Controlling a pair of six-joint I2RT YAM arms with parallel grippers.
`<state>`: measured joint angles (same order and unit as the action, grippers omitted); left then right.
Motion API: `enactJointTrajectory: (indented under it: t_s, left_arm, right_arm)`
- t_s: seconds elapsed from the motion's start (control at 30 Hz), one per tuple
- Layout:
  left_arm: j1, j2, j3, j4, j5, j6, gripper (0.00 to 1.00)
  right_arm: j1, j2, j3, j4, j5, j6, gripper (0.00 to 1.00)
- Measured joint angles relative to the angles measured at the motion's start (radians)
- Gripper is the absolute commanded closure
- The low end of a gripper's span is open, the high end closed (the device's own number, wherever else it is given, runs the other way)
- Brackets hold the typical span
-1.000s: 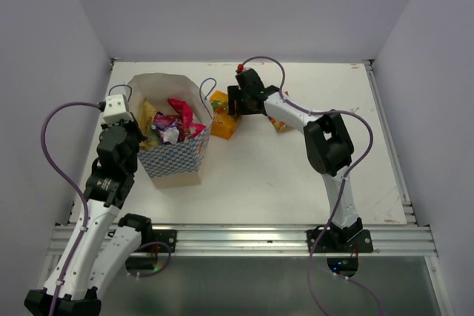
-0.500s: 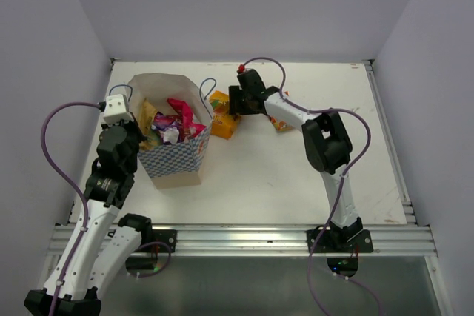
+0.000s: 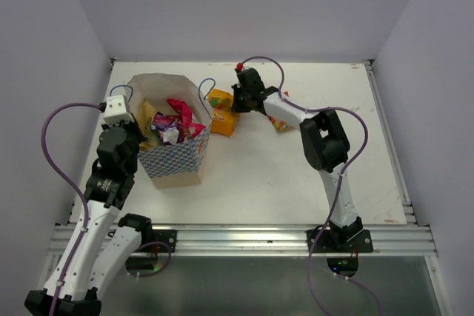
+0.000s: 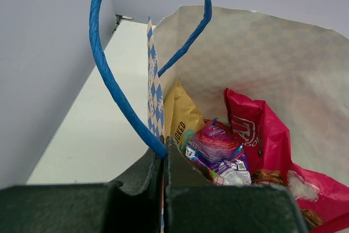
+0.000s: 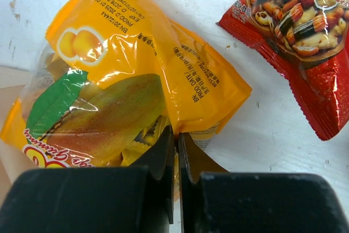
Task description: Place the snacks into the paper bag
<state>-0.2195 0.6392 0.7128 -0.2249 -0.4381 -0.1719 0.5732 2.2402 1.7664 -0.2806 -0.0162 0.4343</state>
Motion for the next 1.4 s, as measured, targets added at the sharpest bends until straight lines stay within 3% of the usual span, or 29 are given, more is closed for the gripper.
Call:
enactJointTrajectory:
  t_s: [0.3, 0.53, 0.9, 1.13, 1.4]
  left_arm:
    - [0.000, -0.004, -0.003, 0.002, 0.007, 0.000, 1.00]
    - [0.000, -0.006, -0.004, 0.003, 0.009, 0.000, 1.00]
    - [0.000, -0.009, -0.005, 0.003, 0.016, 0.000, 1.00]
    - [0.000, -0.009, -0.005, 0.003, 0.019, 0.000, 1.00]
    - [0.000, -0.011, -0.005, 0.003, 0.026, 0.000, 1.00]
  right_arm:
    - [-0.001, -0.086, -0.139, 0.087, -0.002, -0.053, 1.00]
    - [0.005, -0.280, -0.229, -0.028, 0.064, -0.132, 1.00]
    - [0.001, -0.632, -0.235, -0.150, 0.175, -0.224, 1.00]
    - [0.001, -0.737, -0.215, -0.198, 0.205, -0.238, 1.00]
    - [0.004, -0.759, 0.038, -0.230, 0.149, -0.223, 1.00]
